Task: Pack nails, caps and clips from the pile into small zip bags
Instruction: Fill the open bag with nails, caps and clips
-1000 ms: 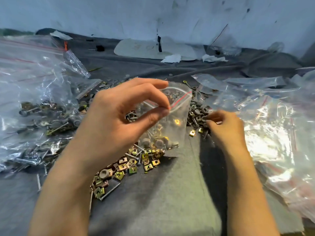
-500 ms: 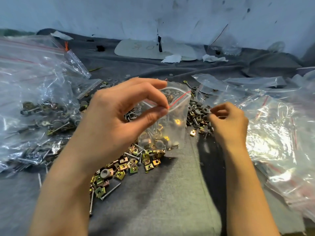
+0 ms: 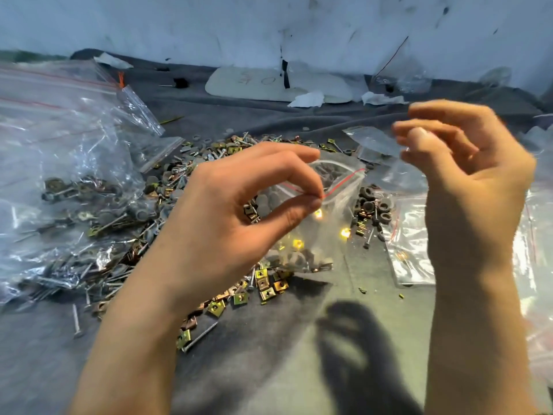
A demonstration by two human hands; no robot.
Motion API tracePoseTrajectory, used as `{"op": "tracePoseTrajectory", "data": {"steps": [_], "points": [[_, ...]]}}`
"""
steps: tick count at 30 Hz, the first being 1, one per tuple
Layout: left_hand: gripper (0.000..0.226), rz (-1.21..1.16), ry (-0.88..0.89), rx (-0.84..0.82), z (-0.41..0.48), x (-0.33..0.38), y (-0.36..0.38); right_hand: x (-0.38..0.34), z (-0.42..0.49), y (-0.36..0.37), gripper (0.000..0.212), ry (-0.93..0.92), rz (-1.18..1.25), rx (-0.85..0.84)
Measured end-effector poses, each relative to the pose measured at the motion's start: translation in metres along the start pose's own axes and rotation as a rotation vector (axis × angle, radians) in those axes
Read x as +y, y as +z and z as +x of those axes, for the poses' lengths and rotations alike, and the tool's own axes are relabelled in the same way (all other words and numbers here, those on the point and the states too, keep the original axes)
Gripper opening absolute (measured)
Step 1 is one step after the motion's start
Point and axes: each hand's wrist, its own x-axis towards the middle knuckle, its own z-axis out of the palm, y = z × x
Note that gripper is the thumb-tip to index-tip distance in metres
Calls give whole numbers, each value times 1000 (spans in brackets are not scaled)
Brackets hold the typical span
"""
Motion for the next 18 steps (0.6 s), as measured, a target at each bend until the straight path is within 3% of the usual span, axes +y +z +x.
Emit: {"op": "tracePoseTrajectory", "data": {"steps": [2,5,9,15,18], "points": [[16,1,-4,5,0,0,-1,29,3,-7,16,133,-190,111],[16,12,-8,3,0,0,-2,76,-3,-7,21,421,-545,-19],[18,5,-7,4,-1,2,-3,102,-9,-4,24,459,-741,-105],[19,15,-30,1,-2,3,-5,94,-9,-4,17,476,-723,-59],[19,30,-19,2,-2,3,-4,59,-4,-4,20,374,-277,-4]]}}
